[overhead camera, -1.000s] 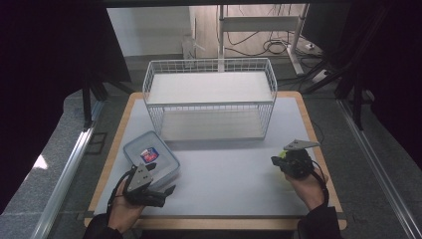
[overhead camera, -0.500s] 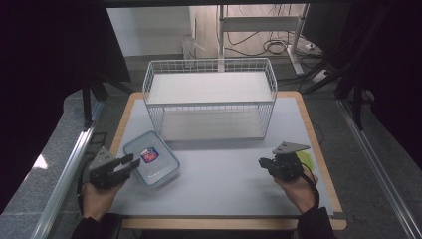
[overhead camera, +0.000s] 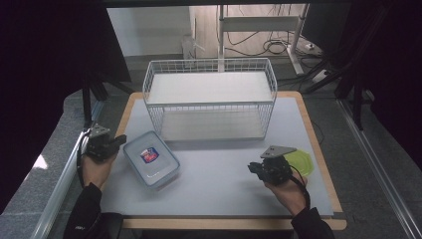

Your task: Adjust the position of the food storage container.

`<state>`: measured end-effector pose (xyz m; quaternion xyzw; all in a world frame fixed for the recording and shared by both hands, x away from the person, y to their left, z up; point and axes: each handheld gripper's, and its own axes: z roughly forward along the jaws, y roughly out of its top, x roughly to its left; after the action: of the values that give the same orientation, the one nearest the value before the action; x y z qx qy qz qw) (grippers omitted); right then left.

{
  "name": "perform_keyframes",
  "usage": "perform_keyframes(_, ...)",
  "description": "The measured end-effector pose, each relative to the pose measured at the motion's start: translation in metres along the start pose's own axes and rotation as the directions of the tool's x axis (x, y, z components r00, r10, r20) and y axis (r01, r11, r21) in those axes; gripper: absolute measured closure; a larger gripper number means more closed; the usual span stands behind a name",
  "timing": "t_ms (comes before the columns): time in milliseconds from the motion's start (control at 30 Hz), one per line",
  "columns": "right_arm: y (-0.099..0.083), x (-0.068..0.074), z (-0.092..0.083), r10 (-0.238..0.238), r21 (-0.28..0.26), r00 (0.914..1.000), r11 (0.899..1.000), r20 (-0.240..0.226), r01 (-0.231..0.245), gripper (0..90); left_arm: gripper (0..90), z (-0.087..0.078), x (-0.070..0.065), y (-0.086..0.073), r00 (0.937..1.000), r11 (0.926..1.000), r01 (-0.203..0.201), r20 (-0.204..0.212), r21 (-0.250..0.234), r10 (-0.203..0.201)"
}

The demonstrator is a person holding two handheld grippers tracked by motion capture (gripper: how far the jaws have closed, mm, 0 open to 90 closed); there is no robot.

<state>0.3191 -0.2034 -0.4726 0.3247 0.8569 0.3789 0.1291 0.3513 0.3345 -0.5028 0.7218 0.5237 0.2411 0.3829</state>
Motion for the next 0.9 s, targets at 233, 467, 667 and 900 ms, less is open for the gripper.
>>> perform_keyframes(233, 0.0, 0.015, 0.011, -0.024, 0.018, 0.9987, 1.0, -0.044, 0.025, 66.9, 89.9, 0.0, 0.002, -0.003, 0.9983, 0.9989, 0.047, 0.035, -0.004, -0.047)
perform_keyframes(467, 0.001, 0.036, 0.024, -0.077, 0.05, 0.9916, 0.995, -0.104, 0.083, 64.6, 88.5, 0.002, 0.0, -0.004, 0.9995, 0.9996, 0.028, -0.016, 0.009, -0.028)
perform_keyframes(667, 0.0, 0.037, 0.026, -0.07, 0.054, 0.9908, 0.996, -0.116, 0.077, 64.3, 90.0, 0.005, 0.001, -0.007, 0.9994, 0.9988, 0.035, -0.007, 0.036, -0.034)
perform_keyframes(900, -0.001, 0.042, 0.027, -0.052, 0.049, 0.9868, 0.997, -0.154, 0.06, 66.5, 90.0, -0.004, -0.012, -0.013, 0.9972, 0.997, 0.059, 0.042, 0.051, -0.061)
